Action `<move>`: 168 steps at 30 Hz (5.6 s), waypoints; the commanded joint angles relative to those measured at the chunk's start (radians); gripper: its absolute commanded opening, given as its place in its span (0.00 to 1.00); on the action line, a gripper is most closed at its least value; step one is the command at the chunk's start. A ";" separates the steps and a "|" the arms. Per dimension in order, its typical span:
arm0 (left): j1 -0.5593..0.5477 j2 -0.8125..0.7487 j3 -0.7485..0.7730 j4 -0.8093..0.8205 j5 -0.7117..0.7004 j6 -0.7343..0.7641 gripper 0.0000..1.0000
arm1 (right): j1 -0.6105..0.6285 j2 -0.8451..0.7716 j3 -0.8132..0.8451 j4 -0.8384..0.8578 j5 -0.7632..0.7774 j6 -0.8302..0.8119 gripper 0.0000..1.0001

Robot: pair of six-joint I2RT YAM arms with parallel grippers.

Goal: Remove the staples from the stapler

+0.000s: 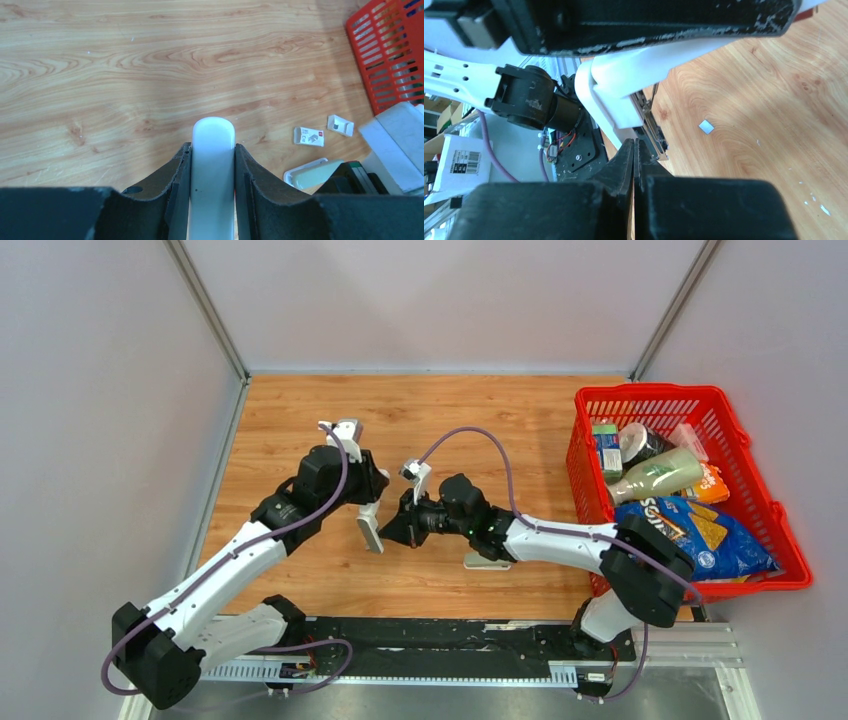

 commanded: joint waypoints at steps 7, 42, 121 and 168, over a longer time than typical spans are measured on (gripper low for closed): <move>0.007 -0.064 0.113 -0.034 0.080 0.036 0.00 | 0.008 -0.170 0.049 -0.224 0.151 -0.147 0.00; 0.007 -0.172 0.050 0.194 0.525 -0.039 0.00 | 0.006 -0.383 0.095 -0.437 0.318 -0.146 0.00; 0.011 0.186 0.270 -0.102 0.055 0.269 0.00 | -0.061 -0.538 0.185 -0.597 0.420 -0.326 0.00; 0.202 0.790 0.033 0.378 -0.118 0.089 0.00 | -0.063 -0.446 0.044 -0.512 0.335 -0.152 0.00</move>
